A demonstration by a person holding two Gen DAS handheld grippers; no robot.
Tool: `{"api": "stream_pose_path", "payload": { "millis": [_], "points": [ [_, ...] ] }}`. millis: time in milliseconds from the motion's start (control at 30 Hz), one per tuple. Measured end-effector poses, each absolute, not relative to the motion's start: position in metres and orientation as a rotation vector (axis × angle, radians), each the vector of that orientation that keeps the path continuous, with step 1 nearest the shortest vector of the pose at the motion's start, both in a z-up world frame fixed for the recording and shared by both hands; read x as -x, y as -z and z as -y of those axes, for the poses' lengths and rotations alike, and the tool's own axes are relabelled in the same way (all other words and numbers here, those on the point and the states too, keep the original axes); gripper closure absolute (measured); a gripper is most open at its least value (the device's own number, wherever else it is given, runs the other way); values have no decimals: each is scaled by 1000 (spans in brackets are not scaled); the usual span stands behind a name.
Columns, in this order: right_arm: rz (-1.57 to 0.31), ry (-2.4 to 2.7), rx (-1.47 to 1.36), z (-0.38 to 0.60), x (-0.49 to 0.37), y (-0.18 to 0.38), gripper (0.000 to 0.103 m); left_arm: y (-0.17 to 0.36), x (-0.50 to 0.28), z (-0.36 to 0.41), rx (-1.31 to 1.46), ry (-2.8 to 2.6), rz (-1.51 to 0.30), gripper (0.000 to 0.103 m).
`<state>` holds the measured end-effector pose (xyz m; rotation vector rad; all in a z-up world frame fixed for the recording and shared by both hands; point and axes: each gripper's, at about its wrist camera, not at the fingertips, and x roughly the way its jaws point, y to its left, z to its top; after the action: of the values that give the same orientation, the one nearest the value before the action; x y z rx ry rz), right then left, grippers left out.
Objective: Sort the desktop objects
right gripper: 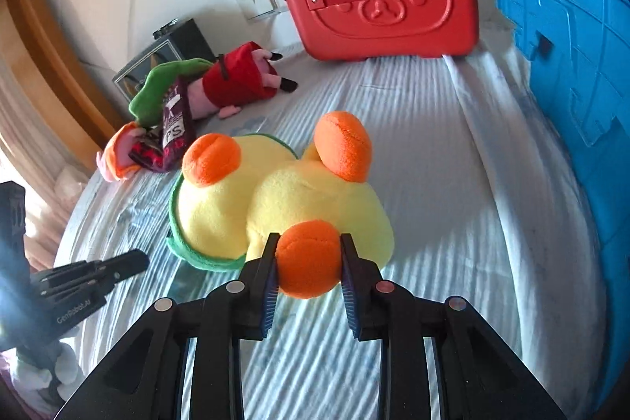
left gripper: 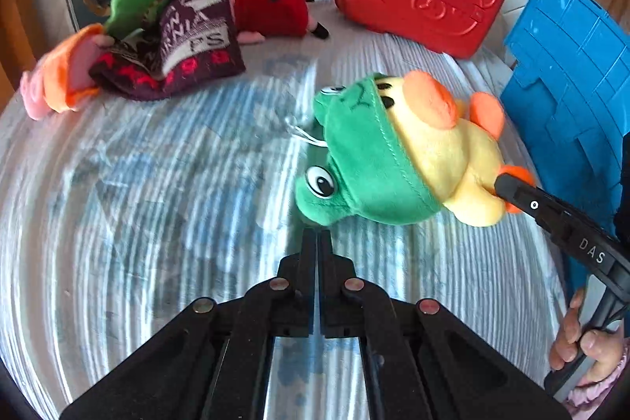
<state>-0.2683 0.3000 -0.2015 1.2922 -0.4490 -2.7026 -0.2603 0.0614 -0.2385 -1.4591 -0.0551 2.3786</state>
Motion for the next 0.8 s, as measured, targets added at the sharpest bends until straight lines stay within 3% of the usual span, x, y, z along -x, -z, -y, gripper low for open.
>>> {"api": "stream_pose_path", "payload": {
  "millis": [67, 133, 167, 200, 267, 500, 667, 800],
  "points": [
    [421, 2710, -1297, -296, 267, 200, 75, 241, 263, -65, 1478, -2341, 83, 102],
    [407, 2711, -1305, -294, 266, 200, 74, 239, 264, -70, 1486, -2340, 64, 93],
    [406, 2712, -1307, -295, 265, 201, 74, 237, 265, -71, 1482, -2343, 49, 76],
    [411, 2712, -1309, -296, 264, 202, 73, 234, 265, -73, 1477, -2339, 42, 41],
    [432, 2708, -1314, -299, 263, 204, 72, 235, 266, -74, 1478, -2309, 50, 1],
    [433, 2709, -1315, -297, 262, 206, 69, 291, 269, -70, 1697, -2268, 27, 0],
    [429, 2715, -1309, -295, 260, 211, 68, 307, 254, -85, 1646, -2383, -212, 0],
    [436, 2718, -1316, -296, 259, 214, 60, 307, 256, -83, 1647, -2374, -195, 0]
  ]
}}
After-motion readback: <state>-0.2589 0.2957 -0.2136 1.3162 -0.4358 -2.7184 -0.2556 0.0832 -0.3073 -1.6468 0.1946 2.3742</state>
